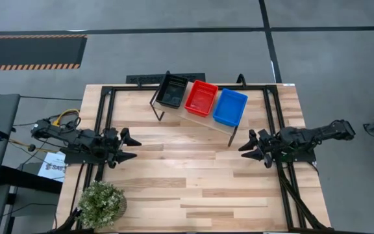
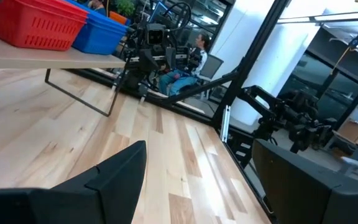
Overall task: Stack baskets on shelf by color
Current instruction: Return to Home Position
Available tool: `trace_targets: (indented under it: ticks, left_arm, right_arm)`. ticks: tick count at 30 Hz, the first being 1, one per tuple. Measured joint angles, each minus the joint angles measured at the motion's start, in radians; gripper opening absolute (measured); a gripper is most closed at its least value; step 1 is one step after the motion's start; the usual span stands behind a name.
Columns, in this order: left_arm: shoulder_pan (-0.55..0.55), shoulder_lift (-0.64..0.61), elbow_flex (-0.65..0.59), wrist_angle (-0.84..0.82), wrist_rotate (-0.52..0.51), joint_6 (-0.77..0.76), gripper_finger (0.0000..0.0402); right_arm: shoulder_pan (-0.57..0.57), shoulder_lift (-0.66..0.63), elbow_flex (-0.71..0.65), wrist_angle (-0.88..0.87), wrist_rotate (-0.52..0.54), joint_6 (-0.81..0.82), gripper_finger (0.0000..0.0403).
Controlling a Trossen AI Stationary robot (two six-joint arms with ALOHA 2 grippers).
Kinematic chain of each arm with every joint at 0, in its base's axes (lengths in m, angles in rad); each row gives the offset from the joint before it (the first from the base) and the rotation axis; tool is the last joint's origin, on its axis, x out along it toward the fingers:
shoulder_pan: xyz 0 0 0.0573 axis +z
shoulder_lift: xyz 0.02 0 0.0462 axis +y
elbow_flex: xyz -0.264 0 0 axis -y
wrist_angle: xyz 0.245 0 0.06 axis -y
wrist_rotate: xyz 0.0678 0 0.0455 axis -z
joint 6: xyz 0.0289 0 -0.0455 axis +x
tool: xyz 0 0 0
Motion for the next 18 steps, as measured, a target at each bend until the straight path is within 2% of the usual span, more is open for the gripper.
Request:
trace_targets:
  ticks: [18]
  left_arm:
    - [0.000,0.000,-0.001,0.000,-0.002,-0.002,0.0281]
  right_arm:
    - [0.000,0.000,-0.001,-0.001,-0.001,0.003,0.0165]
